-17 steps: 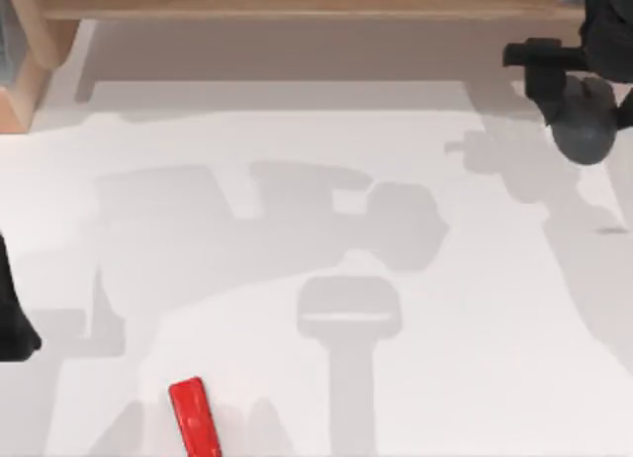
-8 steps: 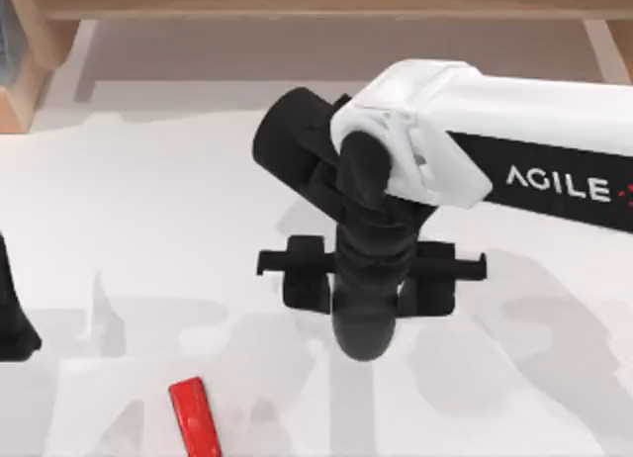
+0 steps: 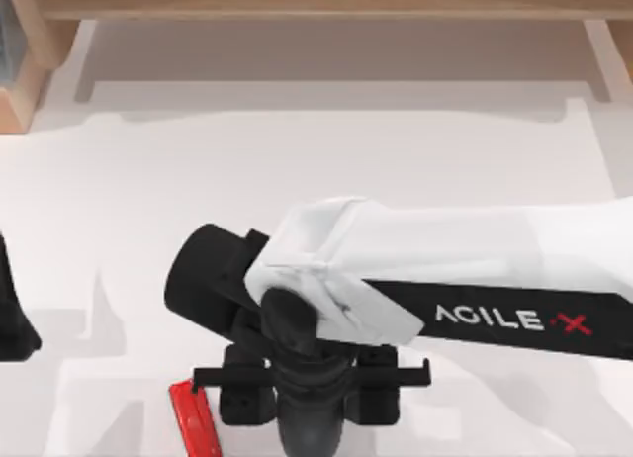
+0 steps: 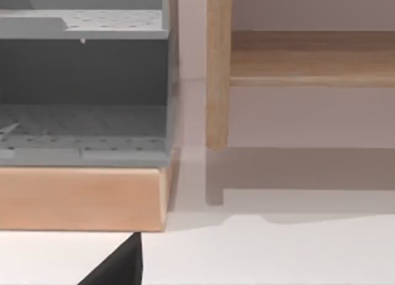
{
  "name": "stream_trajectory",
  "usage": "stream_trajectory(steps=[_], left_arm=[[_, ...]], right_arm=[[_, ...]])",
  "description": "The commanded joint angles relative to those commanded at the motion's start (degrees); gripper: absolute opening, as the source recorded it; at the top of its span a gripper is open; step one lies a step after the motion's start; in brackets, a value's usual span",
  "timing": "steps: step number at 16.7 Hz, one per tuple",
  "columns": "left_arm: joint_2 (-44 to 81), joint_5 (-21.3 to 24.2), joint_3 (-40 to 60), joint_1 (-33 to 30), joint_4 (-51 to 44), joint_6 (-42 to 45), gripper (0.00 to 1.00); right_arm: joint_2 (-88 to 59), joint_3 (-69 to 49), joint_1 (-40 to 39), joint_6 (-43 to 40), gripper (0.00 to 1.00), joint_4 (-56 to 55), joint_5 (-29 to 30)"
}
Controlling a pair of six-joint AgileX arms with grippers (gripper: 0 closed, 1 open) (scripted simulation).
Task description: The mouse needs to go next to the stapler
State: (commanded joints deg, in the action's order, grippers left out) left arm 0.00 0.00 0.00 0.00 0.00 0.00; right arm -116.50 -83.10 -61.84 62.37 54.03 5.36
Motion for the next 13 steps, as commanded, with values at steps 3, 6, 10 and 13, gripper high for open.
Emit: stream_trajectory(steps=[3,6,10,13], left_arm=[[0.0,0.0,0.0,0.0,0.0,0.0,1.0],[0.0,0.0,0.0,0.0,0.0,0.0,1.0],[0.0,0.0,0.0,0.0,0.0,0.0,1.0],[0.0,0.0,0.0,0.0,0.0,0.0,1.0]], right_arm=[[0.0,0.0,0.0,0.0,0.0,0.0,0.0],[0.3,-0.1,0.2,0.0,0.0,0.0,-0.1],[0.5,-0.3,0.1,0.1,0.0,-0.3,0.0],[0.9,-0.5,0.1,0.1,0.0,-0.7,0.0]])
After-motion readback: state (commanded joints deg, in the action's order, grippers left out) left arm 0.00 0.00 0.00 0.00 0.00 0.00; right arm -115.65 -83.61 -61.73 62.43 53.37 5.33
